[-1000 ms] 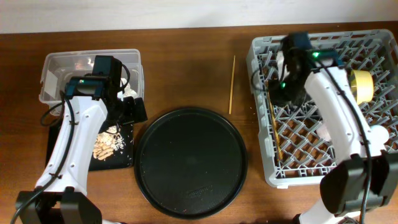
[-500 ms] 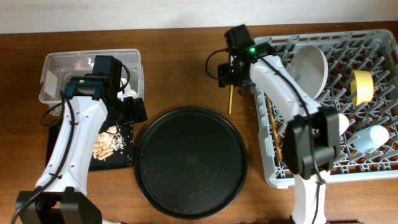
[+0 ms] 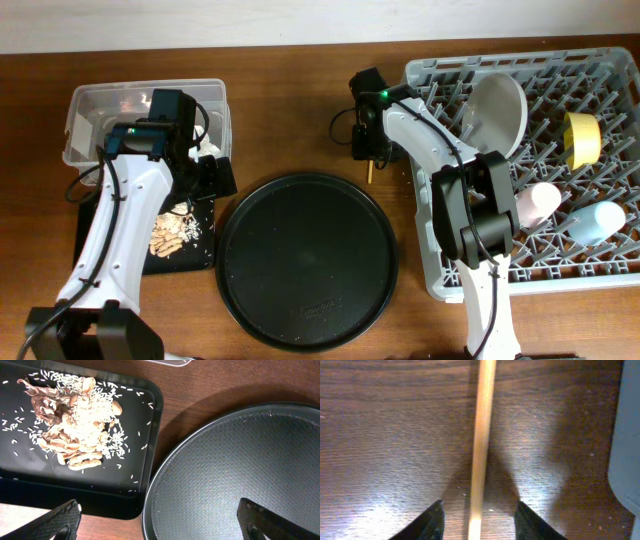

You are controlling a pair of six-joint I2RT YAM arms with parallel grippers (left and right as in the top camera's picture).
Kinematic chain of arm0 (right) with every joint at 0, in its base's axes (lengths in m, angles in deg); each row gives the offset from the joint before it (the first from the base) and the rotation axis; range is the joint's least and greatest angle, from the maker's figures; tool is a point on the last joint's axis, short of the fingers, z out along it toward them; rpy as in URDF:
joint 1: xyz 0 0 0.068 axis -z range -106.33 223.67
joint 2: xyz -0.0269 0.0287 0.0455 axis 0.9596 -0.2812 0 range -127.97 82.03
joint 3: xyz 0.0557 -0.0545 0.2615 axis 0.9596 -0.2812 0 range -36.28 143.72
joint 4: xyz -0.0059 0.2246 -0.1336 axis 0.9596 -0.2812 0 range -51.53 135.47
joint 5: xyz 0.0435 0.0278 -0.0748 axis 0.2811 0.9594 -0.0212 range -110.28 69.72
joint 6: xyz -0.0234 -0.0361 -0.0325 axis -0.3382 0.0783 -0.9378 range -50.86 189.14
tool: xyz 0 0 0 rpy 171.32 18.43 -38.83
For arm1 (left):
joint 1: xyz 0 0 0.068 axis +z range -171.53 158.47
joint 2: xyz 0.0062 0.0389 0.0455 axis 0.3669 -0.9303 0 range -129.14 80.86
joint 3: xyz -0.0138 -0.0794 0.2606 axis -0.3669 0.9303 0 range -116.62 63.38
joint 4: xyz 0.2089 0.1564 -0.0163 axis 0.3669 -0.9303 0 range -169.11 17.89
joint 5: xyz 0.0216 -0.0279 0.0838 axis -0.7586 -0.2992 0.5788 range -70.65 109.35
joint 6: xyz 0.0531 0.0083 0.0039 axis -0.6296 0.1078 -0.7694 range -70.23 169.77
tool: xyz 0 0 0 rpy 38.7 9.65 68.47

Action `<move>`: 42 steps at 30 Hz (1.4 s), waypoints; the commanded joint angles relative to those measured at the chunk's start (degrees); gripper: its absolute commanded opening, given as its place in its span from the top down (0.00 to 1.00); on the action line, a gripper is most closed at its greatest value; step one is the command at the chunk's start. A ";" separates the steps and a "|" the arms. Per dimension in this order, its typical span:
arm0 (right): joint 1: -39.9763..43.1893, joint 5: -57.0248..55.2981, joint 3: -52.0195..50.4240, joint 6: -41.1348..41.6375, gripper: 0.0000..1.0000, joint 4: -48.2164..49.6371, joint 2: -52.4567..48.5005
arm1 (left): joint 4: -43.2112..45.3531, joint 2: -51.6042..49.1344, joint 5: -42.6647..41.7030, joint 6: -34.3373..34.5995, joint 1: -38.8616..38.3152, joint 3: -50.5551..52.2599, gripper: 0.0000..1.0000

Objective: Sort waste into correct bins and load items into the dishwasher rack
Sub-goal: 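Pick up the chopstick left on the table and lay it in the rack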

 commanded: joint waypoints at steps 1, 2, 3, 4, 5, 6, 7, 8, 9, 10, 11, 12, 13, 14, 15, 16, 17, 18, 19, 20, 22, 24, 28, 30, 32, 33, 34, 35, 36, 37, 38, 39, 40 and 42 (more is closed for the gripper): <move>-0.37 -6.05 -0.20 2.99 0.74 -3.26 -1.20 | 0.09 0.98 -0.22 0.37 0.04 -0.17 0.01; -0.35 -6.10 -0.20 2.95 0.76 -3.69 -1.20 | 0.11 0.98 -0.22 0.37 0.04 -0.17 0.01; -0.37 -6.10 -0.20 2.95 0.81 -4.28 -1.20 | 0.11 0.98 -0.22 0.37 0.04 -0.17 0.01; -0.37 -5.90 -0.20 2.95 0.88 -4.74 -1.20 | 0.09 0.98 -0.22 0.37 0.04 -0.17 0.01; -0.35 -5.90 -0.20 2.95 0.91 -5.27 -1.20 | 0.09 0.98 -0.22 0.37 0.04 -0.17 0.01; -0.35 -5.88 -0.17 2.95 0.93 -5.77 -1.20 | 0.09 0.98 -0.22 0.37 0.04 -0.17 0.01; -0.37 -5.88 -0.17 2.93 0.96 -6.34 -1.20 | 0.09 0.98 -0.22 0.37 0.04 -0.17 0.01; -0.37 -5.84 -0.17 2.93 0.96 -6.95 -1.20 | 0.09 0.98 -0.22 0.37 0.04 -0.17 0.01; -0.35 -5.46 -0.13 2.91 0.96 -7.93 -1.16 | 0.09 0.98 -0.22 0.37 0.04 -0.17 0.01; -0.37 -5.07 0.17 2.91 0.96 -9.64 -1.07 | 0.09 0.98 -0.22 0.37 0.04 -0.17 0.01; -0.35 -4.04 0.70 2.47 0.96 -10.60 -0.76 | 0.09 0.98 -0.22 0.37 0.04 -0.17 0.01; -0.37 -3.61 1.16 1.03 0.96 -11.21 -0.24 | 0.07 0.98 -0.22 0.37 0.04 -0.17 0.01; -0.37 -3.56 2.01 -0.76 0.96 -12.74 1.33 | 0.04 0.98 -0.22 0.37 0.04 -0.17 0.01; -0.35 -3.54 2.64 -1.97 0.96 -13.92 2.93 | 0.04 0.98 -0.22 0.37 0.04 -0.17 0.01; -0.35 -3.54 3.56 -3.63 0.96 -15.63 5.07 | 0.04 0.98 -0.24 0.37 0.04 -0.17 0.01; -0.35 -3.48 4.46 -5.51 0.96 -17.20 7.19 | 0.04 0.98 -0.22 0.37 0.04 -0.17 0.01; -0.33 -3.32 5.38 -7.87 0.96 -18.91 9.33 | 0.04 0.98 -0.22 0.37 0.04 -0.17 0.01; 0.04 -3.37 5.95 -9.66 0.96 -21.22 12.33 | 0.04 0.98 -0.22 0.37 0.04 -0.17 0.01; 0.57 -3.32 5.97 -10.62 0.96 -22.25 14.21 | 0.00 0.98 -0.24 0.37 0.04 -0.17 0.01; 1.46 -3.34 5.97 -10.88 0.96 -23.10 16.11 | 0.00 0.98 -0.24 0.37 0.04 -0.17 0.01; 4.39 -2.29 5.97 -13.22 0.96 -24.70 20.22 | 0.00 0.98 -0.22 0.37 0.04 -0.17 0.01; 8.83 1.01 5.97 -19.15 0.96 -28.72 23.34 | 0.07 0.98 -0.24 0.37 0.04 -0.17 0.01; 12.02 2.08 2.21 -21.86 0.96 -32.68 23.28 | 0.07 0.98 -0.22 0.37 0.04 -0.17 0.01; 11.87 2.32 -2.34 -22.45 0.96 -31.89 23.28 | 0.07 0.98 -0.22 0.37 0.04 -0.17 0.01; 11.89 2.27 -6.73 -22.47 0.96 -29.88 23.28 | 0.07 0.98 -0.24 0.37 0.04 -0.17 0.01; 11.93 2.27 -8.00 -22.47 0.95 -29.14 23.28 | 0.07 0.98 -0.24 0.37 0.04 -0.17 0.01; 11.93 2.32 -10.38 -22.43 0.96 -28.15 23.28 | 0.00 0.98 -0.24 0.37 0.04 -0.17 0.01; 11.91 2.32 -11.63 -22.43 0.96 -27.65 23.28 | -0.07 0.98 -0.22 0.37 0.04 -0.17 0.01; 11.91 2.29 -12.87 -22.45 0.96 -27.36 23.28 | -0.04 0.98 -0.22 0.37 0.04 -0.17 0.01; 11.93 2.32 -14.88 -22.43 0.96 -26.67 23.28 | 0.00 0.98 -0.24 0.37 0.02 -0.17 0.01; 11.93 2.29 -16.04 -22.43 0.96 -26.14 23.28 | 0.00 0.98 -0.24 0.37 0.04 -0.17 0.01; 11.93 2.29 -17.90 -22.43 0.96 -25.11 23.28 | -0.02 0.98 -0.24 0.37 0.04 -0.17 0.01; 11.93 2.29 -18.86 -22.45 0.95 -24.81 23.28 | -0.04 0.98 -0.24 0.37 0.04 -0.17 0.01; 11.91 2.32 -19.17 -22.45 0.82 -24.79 23.28 | -0.07 0.98 -0.24 0.37 0.04 -0.17 0.01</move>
